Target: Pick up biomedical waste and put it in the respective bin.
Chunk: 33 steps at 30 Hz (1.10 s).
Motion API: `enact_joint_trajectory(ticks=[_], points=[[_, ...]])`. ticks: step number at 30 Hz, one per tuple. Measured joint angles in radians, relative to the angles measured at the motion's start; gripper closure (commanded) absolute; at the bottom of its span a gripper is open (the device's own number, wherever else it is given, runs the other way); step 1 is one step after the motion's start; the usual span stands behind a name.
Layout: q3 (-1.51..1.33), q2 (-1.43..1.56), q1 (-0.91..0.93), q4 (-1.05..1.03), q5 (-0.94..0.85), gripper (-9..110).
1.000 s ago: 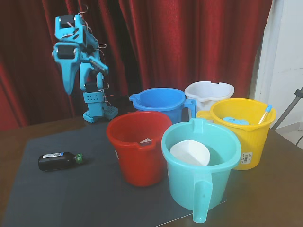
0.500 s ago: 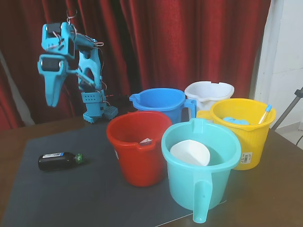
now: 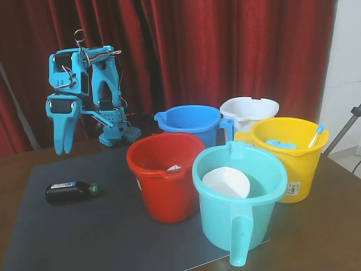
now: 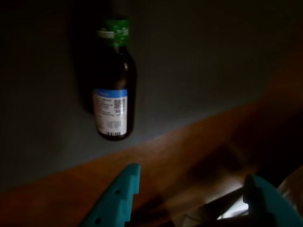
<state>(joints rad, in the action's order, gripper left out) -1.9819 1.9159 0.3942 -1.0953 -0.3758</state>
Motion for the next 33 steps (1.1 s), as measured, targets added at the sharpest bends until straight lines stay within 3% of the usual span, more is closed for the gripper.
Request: enact_joint_trajectory(ticks=[8, 15, 27, 33], points=[[-0.005, -0.002, 0.083, -0.012, -0.043, 63], [-0.078, -0.002, 0.092, 0.0, -0.043, 64], [-0.264, -0.002, 0.091, 0.253, -0.044, 64], [-0.272, -0.002, 0.089, 0.273, -0.044, 66]])
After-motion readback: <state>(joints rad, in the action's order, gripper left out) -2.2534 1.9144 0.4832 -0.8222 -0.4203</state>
